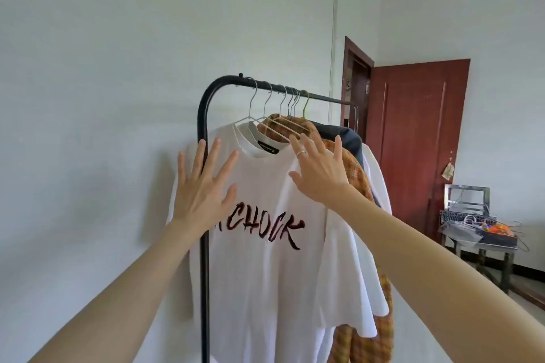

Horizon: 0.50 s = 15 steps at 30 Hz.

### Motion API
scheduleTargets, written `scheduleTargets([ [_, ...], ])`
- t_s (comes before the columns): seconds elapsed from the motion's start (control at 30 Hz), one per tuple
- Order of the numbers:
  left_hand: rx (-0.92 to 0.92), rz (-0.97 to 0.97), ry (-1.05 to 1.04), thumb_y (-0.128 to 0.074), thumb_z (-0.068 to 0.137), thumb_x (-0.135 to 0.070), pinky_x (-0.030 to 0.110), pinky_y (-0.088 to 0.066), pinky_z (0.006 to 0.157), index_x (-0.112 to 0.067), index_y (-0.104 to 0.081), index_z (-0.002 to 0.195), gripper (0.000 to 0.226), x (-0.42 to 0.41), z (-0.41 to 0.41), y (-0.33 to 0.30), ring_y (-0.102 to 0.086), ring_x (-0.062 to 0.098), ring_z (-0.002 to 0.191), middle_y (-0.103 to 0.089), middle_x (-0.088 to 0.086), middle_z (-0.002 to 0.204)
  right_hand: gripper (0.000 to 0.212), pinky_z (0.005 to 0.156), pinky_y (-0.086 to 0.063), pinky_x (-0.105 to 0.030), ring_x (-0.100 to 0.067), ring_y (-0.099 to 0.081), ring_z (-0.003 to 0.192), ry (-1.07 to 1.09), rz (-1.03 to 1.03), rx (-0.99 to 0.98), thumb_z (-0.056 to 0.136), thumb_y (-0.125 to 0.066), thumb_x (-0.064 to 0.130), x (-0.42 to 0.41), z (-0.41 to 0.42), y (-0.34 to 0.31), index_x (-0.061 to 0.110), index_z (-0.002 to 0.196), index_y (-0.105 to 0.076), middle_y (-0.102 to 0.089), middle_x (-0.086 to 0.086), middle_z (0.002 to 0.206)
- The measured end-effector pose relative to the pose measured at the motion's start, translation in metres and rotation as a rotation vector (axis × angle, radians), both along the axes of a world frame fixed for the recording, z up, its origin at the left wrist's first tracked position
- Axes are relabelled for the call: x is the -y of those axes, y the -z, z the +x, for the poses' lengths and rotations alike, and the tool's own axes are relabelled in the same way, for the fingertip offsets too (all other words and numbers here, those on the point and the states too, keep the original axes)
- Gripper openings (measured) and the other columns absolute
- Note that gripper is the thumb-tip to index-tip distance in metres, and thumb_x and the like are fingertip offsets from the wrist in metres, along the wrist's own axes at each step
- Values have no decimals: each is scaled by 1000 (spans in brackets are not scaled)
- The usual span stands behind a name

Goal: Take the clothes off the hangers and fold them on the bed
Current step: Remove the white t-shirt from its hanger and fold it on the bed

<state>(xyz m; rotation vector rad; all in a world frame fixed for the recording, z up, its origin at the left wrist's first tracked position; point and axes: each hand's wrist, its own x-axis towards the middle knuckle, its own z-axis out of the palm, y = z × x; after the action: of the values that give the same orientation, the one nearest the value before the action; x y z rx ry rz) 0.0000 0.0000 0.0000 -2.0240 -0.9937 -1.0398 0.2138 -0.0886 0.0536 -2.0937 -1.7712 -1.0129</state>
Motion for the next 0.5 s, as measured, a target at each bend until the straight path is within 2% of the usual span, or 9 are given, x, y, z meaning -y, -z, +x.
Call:
scheduleTargets([
  [0.07, 44, 19, 11, -44, 86, -33, 61, -8, 109, -22, -22, 147, 65, -11, 0, -11, -14, 38, 142, -17, 16, 155, 72, 113, -6, -59, -27, -9, 145, 12, -6, -146, 96, -43, 44, -15, 0, -8, 18, 151, -4, -21, -6, 154],
  [0.1, 57, 51, 9, -49, 86, -28, 61, -9, 109, -21, -22, 147, 67, -21, 2, -16, -13, 39, 142, -16, 17, 155, 69, 111, -18, -56, -29, -21, 142, 14, -6, -193, 96, -43, 42, -27, 2, -14, 16, 150, -8, -32, -8, 149],
  [0.13, 60, 65, -6, -54, 86, -24, 61, -9, 109, -19, -22, 147, 69, -23, 4, -17, -13, 39, 142, -16, 18, 155, 62, 104, -33, -51, -30, -38, 132, 10, -18, -258, 97, -42, 39, -32, 4, -18, 14, 147, -18, -45, -10, 139],
  [0.17, 72, 87, -6, -58, 85, -21, 61, -10, 109, -18, -22, 147, 72, -30, 6, -18, -12, 40, 142, -16, 18, 155, 49, 87, -45, -42, -29, -53, 115, 3, -6, -300, 97, -41, 35, -38, 4, -22, 11, 139, -33, -56, -11, 124],
  [0.2, 70, 100, -13, -60, 84, -19, 61, -10, 109, -18, -22, 147, 74, -37, 7, -19, -12, 40, 142, -17, 19, 155, 33, 70, -46, -35, -26, -58, 97, 2, 25, -312, 98, -39, 31, -46, 3, -23, 11, 123, -47, -61, -9, 109],
  [0.27, 59, 141, -32, -62, 82, -18, 61, -9, 110, -18, -21, 147, 77, -43, 7, -16, -10, 41, 142, -19, 19, 154, 18, 54, -38, -27, -23, -58, 81, 15, 74, -267, 97, -40, 17, -57, 0, -23, 12, 91, -56, -61, -5, 89],
  [0.37, 53, 148, -51, -62, 81, -17, 61, -7, 110, -17, -21, 147, 78, -46, 9, -14, -8, 42, 141, -20, 19, 154, 22, 50, -35, -27, -24, -59, 76, 9, 122, -316, 96, -39, 10, -70, 1, -19, 10, 81, -56, -57, -4, 77],
  [0.43, 72, 155, -59, -61, 79, -14, 61, -4, 110, -17, -25, 146, 76, -44, 11, -16, -9, 42, 141, -19, 19, 154, 28, 47, -28, -27, -24, -53, 69, 13, 178, -403, 99, -35, 19, -70, 4, -21, 13, 77, -51, -49, -1, 67],
  [0.5, 102, 150, -31, -58, 79, -10, 62, -3, 109, -16, -34, 143, 69, -40, 16, -17, -10, 43, 141, -20, 19, 153, 34, 47, -25, -28, -23, -50, 65, 46, 230, -396, 101, -32, 28, -65, 8, -23, 14, 77, -50, -47, 0, 66],
])
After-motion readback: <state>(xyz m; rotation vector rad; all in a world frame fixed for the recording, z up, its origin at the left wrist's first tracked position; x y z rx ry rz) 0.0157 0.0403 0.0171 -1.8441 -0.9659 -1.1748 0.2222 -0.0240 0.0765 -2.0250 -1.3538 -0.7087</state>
